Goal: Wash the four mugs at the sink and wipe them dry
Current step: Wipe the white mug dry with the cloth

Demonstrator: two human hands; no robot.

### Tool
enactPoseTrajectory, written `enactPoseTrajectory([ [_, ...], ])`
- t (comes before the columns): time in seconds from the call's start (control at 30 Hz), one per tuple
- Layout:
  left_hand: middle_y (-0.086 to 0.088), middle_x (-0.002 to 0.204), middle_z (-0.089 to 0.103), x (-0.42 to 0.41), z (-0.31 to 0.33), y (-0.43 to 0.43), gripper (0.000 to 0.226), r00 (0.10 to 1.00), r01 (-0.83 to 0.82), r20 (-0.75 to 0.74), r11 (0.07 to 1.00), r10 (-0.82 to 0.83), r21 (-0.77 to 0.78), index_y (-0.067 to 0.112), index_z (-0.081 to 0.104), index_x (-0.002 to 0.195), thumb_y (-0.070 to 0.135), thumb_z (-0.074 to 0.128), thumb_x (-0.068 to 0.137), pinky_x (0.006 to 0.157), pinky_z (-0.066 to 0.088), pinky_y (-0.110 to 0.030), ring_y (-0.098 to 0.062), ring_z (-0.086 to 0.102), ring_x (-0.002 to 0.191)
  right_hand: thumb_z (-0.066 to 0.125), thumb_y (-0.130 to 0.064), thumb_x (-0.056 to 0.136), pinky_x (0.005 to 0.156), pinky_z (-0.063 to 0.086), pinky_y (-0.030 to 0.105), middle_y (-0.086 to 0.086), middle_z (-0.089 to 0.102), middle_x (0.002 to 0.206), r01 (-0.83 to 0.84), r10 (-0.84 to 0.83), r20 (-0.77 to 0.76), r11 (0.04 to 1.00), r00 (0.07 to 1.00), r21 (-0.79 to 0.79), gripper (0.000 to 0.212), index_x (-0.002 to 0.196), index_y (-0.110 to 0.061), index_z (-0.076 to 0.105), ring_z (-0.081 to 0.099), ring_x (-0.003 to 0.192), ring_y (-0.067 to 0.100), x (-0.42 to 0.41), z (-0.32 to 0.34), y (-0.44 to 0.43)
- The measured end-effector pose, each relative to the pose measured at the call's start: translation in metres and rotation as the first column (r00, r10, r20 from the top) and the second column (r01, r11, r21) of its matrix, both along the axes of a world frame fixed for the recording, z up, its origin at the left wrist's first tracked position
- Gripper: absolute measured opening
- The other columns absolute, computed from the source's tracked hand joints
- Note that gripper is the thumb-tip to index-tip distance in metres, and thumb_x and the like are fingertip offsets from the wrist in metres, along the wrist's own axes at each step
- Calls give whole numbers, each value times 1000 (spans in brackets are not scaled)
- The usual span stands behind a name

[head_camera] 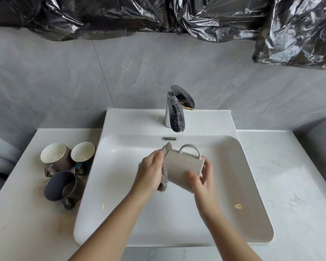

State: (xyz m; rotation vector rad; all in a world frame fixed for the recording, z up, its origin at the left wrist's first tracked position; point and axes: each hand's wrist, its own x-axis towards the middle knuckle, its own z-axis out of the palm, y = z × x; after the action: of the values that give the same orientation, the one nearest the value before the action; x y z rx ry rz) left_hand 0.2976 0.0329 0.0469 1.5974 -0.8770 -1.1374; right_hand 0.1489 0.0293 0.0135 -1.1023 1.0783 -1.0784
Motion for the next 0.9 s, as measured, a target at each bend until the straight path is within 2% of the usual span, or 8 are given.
enactPoseTrajectory([
  [0.1,-11,69,58,-8,-3,5,28,997,-30,57,978,43,-205,26,66,101,31,38,102,57,45,-26,-15,53,58,65,-45,70,78,60,45,10,60,124,6,-60,179,957,982,289,59,122,-19,53,63,110,28,7,10,-6],
  [0.17,-5,78,64,-10,-9,14,27,985,-21,154,937,80,-350,41,57,116,35,37,99,65,48,-22,-8,58,69,63,-41,82,70,59,43,14,64,119,-50,-93,275,881,957,470,41,116,-17,59,67,102,29,6,21,-13],
  [0.3,10,126,59,-14,-11,21,37,933,91,345,856,106,-509,25,47,133,28,40,97,98,41,-16,-3,56,117,61,-40,89,66,62,44,14,68,99,-122,-206,386,729,899,674,24,98,-19,65,71,85,32,2,38,-19],
  [0.4,3,128,58,-6,-15,24,38,908,156,405,815,104,-558,11,50,133,20,44,97,99,41,-20,-8,56,119,62,-42,87,64,62,44,16,67,100,-135,-231,392,690,891,712,28,100,-17,64,69,88,36,4,42,-18],
  [0.57,-6,126,61,9,-22,40,39,876,215,475,813,85,-541,1,55,129,17,50,95,99,45,-27,-15,57,118,65,-42,84,66,62,44,20,64,112,-158,-241,406,660,881,735,36,108,-15,65,63,115,42,4,39,-9],
  [0.63,0,125,61,14,-23,50,39,869,236,491,823,58,-516,4,56,130,19,51,94,95,47,-27,-14,59,115,62,-41,87,66,62,45,18,64,111,-149,-238,408,681,881,717,32,106,-16,65,63,115,41,0,37,-5],
  [0.77,13,129,57,28,-20,72,38,852,220,518,852,70,-476,16,54,131,22,50,94,98,44,-19,-5,56,118,54,-36,94,70,61,47,10,65,101,-103,-167,353,770,921,630,19,101,-21,61,66,94,30,-11,40,-4],
  [0.9,7,129,56,57,-22,101,41,787,131,594,897,165,-423,10,55,131,24,50,92,103,38,-17,-3,52,122,55,-29,96,69,61,46,13,60,119,-78,-15,179,861,984,503,30,120,-12,57,65,99,28,-16,38,5],
])
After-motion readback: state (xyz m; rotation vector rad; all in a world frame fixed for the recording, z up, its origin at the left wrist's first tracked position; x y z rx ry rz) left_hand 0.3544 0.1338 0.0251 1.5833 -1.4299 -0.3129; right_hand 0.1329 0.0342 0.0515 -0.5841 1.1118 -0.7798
